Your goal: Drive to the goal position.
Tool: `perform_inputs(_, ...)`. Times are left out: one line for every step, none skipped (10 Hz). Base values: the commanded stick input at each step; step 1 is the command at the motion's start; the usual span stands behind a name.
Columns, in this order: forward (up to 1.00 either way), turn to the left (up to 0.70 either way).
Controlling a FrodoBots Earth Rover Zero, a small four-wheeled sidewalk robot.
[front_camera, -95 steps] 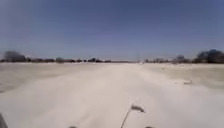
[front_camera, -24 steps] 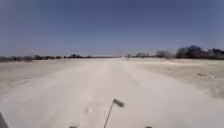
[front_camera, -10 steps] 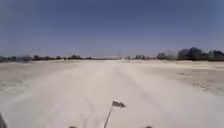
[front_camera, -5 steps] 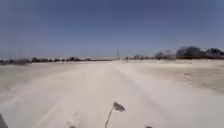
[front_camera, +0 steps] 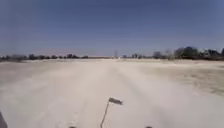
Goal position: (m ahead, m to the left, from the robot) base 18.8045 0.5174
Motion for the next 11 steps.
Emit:
perform_inputs(0.7,0.0)
perform_inputs(0.7,0.0)
perform_inputs(0.7,0.0)
perform_inputs(0.7,0.0)
perform_inputs(0.7,0.0)
perform_inputs(0.7,0.0)
perform_inputs(0.7,0.0)
perform_inputs(0.7,0.0)
perform_inputs(0.7,0.0)
perform_inputs(0.7,0.0)
perform_inputs(0.7,0.0)
